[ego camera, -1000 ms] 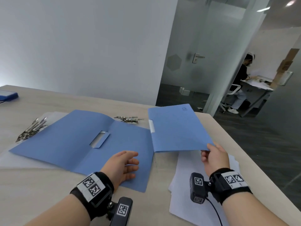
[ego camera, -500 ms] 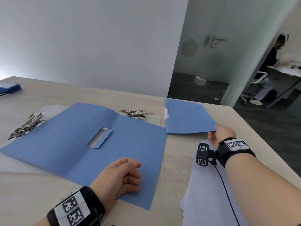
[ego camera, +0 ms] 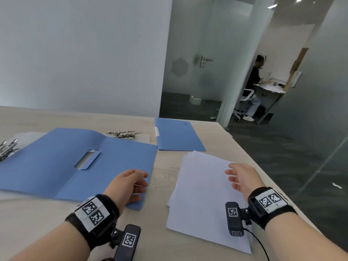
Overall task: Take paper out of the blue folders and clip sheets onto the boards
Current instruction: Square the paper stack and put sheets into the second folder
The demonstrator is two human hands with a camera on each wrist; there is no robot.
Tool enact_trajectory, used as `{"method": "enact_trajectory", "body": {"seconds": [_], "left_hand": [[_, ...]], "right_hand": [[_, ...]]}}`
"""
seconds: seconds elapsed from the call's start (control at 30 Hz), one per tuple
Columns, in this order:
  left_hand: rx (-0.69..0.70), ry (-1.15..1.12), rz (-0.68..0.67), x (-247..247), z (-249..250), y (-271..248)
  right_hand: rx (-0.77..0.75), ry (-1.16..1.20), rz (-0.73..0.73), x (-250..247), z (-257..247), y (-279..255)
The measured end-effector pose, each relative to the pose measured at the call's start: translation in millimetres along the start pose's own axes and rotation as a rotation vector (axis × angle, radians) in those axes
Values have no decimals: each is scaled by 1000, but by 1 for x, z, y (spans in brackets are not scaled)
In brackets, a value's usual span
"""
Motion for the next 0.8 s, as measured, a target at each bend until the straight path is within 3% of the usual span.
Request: {"method": "enact_trajectory", "body": {"seconds": [0.2,0.27,0.37,0.5,0.63,0.8], "left_hand": [[149,241,-62,57,-4,-24],[189,402,-81,74,-9,-24],[123,641,-114,87,-23,-16],[221,1134,-136,95,-34,-4],[248,1232,-192,99,-40,-2],[254,1199,-237,99,-45,-5]], "right_hand": [[-48,-163,46,-64,30,-38],[3,-130,35,-74,40,-48],[91,16,-58,-77,51,-65],[107,57,-91,-77,60,-69],[111,60,-83,-82,63,-71],[101,4,-32,-82,70,-65]]}}
Point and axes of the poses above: each hand's wrist, its own y-axis towards the middle knuckle, its own x-axis out of the palm, z = x × y, the point moved 2 cm from there along y, towards the middle knuckle, and after that the axes turned 8 degrees about z, right-handed, at the moved point
